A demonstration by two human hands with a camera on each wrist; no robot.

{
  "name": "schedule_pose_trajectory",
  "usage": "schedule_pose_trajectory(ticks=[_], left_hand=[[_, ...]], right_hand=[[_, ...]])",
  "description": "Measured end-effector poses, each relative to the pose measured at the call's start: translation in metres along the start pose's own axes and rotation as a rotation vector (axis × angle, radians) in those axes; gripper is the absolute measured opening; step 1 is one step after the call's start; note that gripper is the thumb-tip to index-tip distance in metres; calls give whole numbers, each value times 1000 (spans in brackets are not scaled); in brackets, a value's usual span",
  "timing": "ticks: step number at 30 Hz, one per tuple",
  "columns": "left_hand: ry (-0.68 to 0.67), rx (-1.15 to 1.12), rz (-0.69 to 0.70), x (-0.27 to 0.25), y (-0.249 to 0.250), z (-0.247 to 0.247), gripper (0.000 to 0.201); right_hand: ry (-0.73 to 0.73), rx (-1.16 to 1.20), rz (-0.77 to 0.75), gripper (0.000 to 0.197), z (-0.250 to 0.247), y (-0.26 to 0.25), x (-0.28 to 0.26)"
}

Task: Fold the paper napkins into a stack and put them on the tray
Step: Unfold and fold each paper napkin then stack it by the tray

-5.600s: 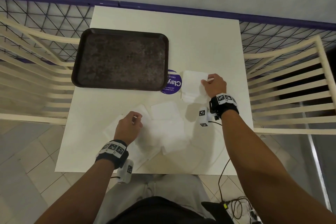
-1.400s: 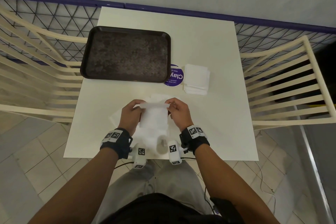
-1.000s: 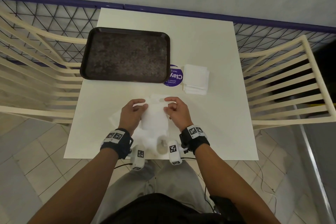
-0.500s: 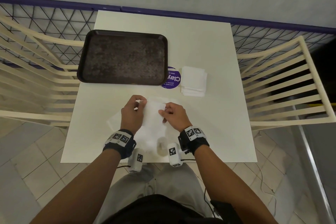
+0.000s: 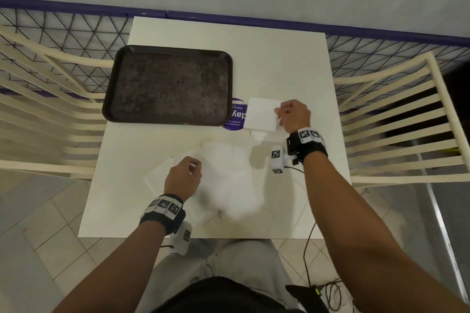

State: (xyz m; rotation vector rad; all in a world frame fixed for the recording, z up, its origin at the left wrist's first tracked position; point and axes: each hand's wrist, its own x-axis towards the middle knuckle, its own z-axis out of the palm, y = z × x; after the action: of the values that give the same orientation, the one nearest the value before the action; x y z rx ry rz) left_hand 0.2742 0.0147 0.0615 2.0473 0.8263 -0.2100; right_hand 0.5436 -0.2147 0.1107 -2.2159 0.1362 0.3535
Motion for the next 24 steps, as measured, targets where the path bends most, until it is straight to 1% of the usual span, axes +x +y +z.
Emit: schedule_pose_trajectory(ticks=[3,4,7,10,12,14,16,18,19,21,22,24], left_hand=[[26,15,-66,1,-6,0,7],[38,22,-79,2,-7,1,7],[56,8,-112,5,-7,2,9],[62,-20,-137,10,-4,4,17],[56,-4,-149,13,-3,7,22],[55,30,-161,16,-2,10,26],[55,73,-173,18,0,11,24],[51,107,-180,20,3,13,18],[48,122,-182,21,4,13,15],[39,142,-182,20,6,13,12],[33,143,-181,20,7,13,11],[29,143,-175,18,7,13,12]], right_hand=[[5,-105,-4,25,-6,11,32],[-3,-133,-1,24,-5,14,38],[-17,-199,16,11,-7,9,37],[30,-196,29,26,-6,14,31],[100,-171,12,33,-3,15,21],[162,-151,-55,26,4,12,3],[165,-106,-154,14,17,6,-23],[84,-83,-207,4,34,4,-54],[20,-92,-207,3,44,6,-70],[-109,-167,-187,7,66,15,-96],[-171,-243,-170,11,76,22,-106],[-298,-394,-80,16,92,33,-123]])
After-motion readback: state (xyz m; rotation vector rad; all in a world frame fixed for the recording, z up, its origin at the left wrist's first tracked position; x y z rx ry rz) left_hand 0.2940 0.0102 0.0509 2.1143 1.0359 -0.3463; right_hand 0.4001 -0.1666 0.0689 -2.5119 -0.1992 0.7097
